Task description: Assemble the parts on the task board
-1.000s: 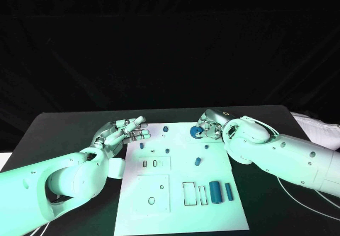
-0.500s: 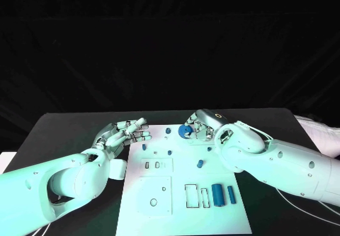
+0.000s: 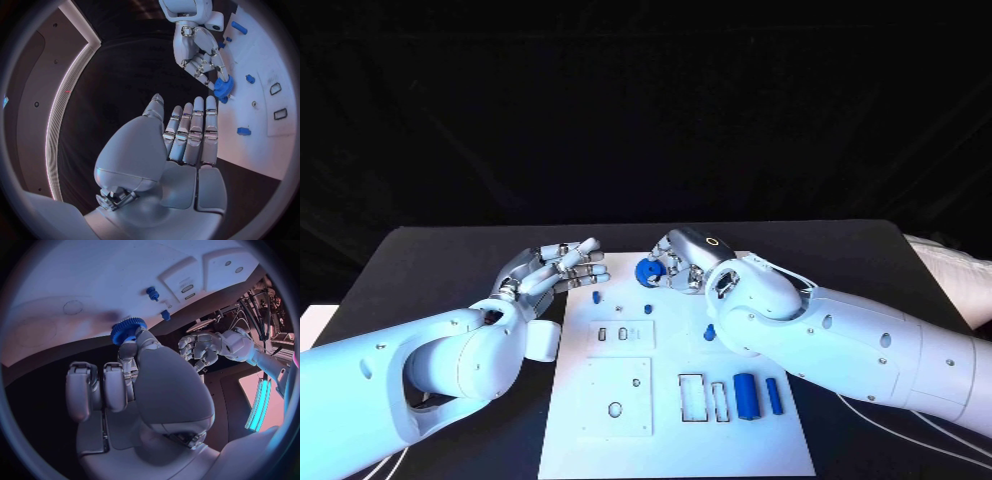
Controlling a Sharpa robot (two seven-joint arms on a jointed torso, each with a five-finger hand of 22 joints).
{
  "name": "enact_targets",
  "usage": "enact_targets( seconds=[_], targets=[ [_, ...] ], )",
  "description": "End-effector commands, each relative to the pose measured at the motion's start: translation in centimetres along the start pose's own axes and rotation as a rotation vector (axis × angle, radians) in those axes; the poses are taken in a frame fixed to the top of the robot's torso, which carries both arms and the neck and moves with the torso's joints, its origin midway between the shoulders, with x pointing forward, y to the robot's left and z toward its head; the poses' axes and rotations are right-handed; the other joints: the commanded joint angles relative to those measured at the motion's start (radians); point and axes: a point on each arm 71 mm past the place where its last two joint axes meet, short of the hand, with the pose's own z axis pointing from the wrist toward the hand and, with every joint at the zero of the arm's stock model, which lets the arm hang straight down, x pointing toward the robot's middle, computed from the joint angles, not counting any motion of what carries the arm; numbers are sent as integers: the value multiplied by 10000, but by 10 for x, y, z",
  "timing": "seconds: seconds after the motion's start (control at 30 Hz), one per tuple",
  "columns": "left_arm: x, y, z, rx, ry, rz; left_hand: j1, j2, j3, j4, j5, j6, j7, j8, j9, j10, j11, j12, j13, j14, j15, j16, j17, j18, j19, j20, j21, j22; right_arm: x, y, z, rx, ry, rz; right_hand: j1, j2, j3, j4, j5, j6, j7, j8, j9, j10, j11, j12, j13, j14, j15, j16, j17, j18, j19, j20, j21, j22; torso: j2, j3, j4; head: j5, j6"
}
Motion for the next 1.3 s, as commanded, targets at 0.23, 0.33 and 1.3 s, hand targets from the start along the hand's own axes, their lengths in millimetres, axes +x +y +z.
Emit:
enact_targets(
  seconds=[0.23,0.33,1.3],
  targets=[
    [3,-1,2,98,173,-86,64,40,27,-43,-22,-15,30,-56,-16,-36,-11,-35,-15,-89,-8,-55,-2,186,-34,3,-9,-13,12,6,8,-4,269,-405,-84,-7,61,-7,8,270,13,29,133,35,-45,-40,15,513,-76,36,11,-197,0,-33,43,441,10,31,10,62,-34],
    [3,-1,2,94,168,-84,64,40,27,-43,-22,-15,30,-56,-16,-36,-11,-35,-15,-89,-8,-55,-2,186,-34,3,-9,-13,14,8,9,-41,313,-398,-97,-22,72,-9,-3,255,19,15,130,34,-42,-47,16,514,-73,37,14,-196,-3,-32,41,436,10,35,11,116,-27],
    [2,-1,1,94,140,-72,79,47,41,-64,-24,-15,29,-56,-16,-35,-11,-33,-15,-92,-9,-56,-1,186,-37,3,-8,-14,16,7,11,-35,328,-213,-1384,-578,-275,123,188,-1486,451,-274,-170,-419,365,-681,-292,476,275,-82,-84,-170,-98,289,-28,332,8,35,-9,115,-40]
  ],
)
